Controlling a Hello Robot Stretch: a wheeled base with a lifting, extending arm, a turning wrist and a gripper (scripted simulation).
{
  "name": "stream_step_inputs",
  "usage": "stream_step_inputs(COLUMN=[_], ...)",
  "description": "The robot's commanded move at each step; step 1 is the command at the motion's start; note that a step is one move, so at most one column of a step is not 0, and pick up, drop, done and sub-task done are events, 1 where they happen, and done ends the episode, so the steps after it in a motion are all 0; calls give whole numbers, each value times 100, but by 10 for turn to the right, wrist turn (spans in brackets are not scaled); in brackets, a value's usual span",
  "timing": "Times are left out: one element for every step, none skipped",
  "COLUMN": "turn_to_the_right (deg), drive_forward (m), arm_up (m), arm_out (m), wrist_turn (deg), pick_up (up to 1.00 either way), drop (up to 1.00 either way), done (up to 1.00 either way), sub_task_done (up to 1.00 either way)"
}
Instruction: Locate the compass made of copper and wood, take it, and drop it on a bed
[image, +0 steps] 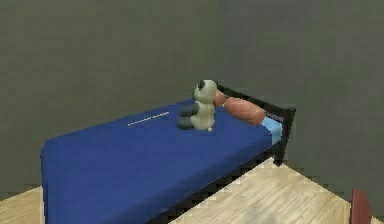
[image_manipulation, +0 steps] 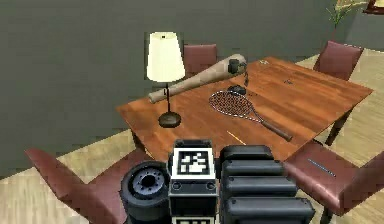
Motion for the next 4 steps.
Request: stream_step_inputs(turn_to_the_right=[0, 360, 0, 450], drive_forward=[50, 0, 35, 0], arm_up=[0, 0, 0, 0], arm_out=[0, 0, 0, 0], wrist_turn=[0, 0, 0, 0], pick_up=[0, 0, 0, 0], drop=[0, 0, 0, 0], done=[0, 0, 0, 0], sub_task_done=[0, 0, 0, 0])
